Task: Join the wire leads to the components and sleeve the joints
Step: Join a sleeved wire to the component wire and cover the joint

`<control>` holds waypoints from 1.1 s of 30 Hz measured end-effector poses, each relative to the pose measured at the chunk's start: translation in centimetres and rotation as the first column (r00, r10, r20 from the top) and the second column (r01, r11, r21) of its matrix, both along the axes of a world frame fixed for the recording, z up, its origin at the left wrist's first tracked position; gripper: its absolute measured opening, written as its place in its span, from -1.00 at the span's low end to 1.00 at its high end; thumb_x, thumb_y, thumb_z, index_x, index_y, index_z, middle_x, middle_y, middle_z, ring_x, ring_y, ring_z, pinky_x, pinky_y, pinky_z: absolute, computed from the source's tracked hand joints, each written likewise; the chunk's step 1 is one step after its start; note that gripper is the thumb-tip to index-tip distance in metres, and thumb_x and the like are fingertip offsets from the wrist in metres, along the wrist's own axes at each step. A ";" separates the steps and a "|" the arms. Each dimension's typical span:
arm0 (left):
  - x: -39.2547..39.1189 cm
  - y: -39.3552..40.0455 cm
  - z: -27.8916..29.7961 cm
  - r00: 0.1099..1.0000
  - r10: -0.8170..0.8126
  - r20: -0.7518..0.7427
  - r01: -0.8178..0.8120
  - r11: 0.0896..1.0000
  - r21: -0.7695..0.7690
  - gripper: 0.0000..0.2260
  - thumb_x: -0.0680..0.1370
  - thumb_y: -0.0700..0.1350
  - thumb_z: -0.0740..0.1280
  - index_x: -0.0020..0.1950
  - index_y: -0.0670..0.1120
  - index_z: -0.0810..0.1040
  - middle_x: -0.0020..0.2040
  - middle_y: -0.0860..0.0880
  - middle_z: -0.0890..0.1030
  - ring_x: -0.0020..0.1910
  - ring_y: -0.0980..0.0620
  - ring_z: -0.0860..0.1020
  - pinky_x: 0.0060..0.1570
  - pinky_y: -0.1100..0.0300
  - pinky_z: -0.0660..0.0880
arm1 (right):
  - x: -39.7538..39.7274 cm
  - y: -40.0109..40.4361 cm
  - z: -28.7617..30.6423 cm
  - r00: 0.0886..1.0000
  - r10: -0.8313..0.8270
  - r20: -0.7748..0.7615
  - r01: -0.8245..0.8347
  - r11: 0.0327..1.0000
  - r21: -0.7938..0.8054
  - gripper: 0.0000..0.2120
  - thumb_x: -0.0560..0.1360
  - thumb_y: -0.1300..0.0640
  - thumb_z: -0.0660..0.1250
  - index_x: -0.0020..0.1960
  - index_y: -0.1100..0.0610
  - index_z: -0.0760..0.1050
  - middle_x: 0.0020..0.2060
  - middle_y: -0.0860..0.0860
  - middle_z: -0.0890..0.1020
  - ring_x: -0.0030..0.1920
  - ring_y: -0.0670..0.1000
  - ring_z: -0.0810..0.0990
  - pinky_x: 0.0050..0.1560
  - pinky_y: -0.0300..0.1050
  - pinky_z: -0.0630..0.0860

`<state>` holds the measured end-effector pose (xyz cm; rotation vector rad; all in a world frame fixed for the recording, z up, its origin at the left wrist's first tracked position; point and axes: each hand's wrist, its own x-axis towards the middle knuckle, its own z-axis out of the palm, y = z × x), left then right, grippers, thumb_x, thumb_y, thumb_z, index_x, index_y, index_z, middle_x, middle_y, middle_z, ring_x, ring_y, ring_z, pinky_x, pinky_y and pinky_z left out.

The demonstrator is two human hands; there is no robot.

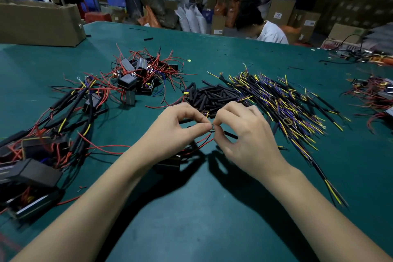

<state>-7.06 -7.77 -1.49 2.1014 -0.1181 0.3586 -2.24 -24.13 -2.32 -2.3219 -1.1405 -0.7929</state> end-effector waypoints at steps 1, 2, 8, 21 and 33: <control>-0.1 0.0 0.1 1.000 0.020 -0.005 -0.020 1.000 0.007 -0.91 0.46 -0.09 0.45 -0.23 0.07 0.62 -0.10 0.08 0.50 -0.02 0.18 0.49 0.10 0.25 0.29 | -0.1 0.1 0.0 1.000 -0.011 0.006 0.011 1.000 0.002 -0.94 0.45 0.19 0.29 -0.20 0.14 0.49 -0.24 -0.01 0.53 -0.23 0.03 0.47 -0.17 -0.01 0.37; -0.2 -0.1 0.1 0.999 0.042 -0.003 -0.042 0.998 0.040 -0.88 0.46 -0.08 0.45 -0.25 0.12 0.60 -0.07 0.09 0.47 0.04 0.17 0.47 0.15 0.20 0.26 | -0.2 0.1 0.0 1.000 -0.012 -0.013 0.012 1.000 0.005 -0.95 0.45 0.19 0.29 -0.20 0.13 0.48 -0.24 -0.02 0.52 -0.25 0.04 0.48 -0.17 -0.02 0.38; -0.6 -0.5 0.6 0.994 0.101 0.043 -0.107 0.978 0.179 -0.80 0.49 -0.04 0.41 -0.28 0.22 0.52 -0.04 0.15 0.44 0.15 0.19 0.39 -0.03 0.26 0.07 | -0.1 0.1 -0.2 0.969 0.071 -0.236 -0.035 0.988 0.152 -0.96 0.49 0.24 0.32 -0.15 0.15 0.51 -0.26 -0.06 0.55 -0.22 0.02 0.52 -0.11 0.10 0.47; -0.6 -1.0 -0.1 0.970 0.112 0.217 -0.178 0.933 0.314 -0.93 0.49 -0.14 0.42 -0.20 -0.02 0.64 0.10 0.07 0.40 0.24 0.14 0.31 0.09 0.21 0.05 | -0.2 0.3 -0.3 0.936 0.075 -0.343 0.025 0.961 0.277 -0.91 0.44 0.16 0.34 -0.24 0.09 0.50 -0.34 -0.08 0.55 -0.27 0.02 0.53 -0.22 0.12 0.50; -0.3 -0.8 -0.2 0.968 0.231 0.097 -0.246 0.950 0.190 -0.88 0.48 -0.05 0.42 -0.26 0.11 0.61 0.07 0.14 0.44 0.21 0.22 0.30 0.05 0.21 0.07 | -0.6 0.3 -0.5 0.975 0.008 -0.222 0.016 0.994 0.105 -0.95 0.47 0.14 0.36 -0.10 0.11 0.54 -0.21 -0.11 0.56 -0.20 0.03 0.54 -0.20 -0.06 0.43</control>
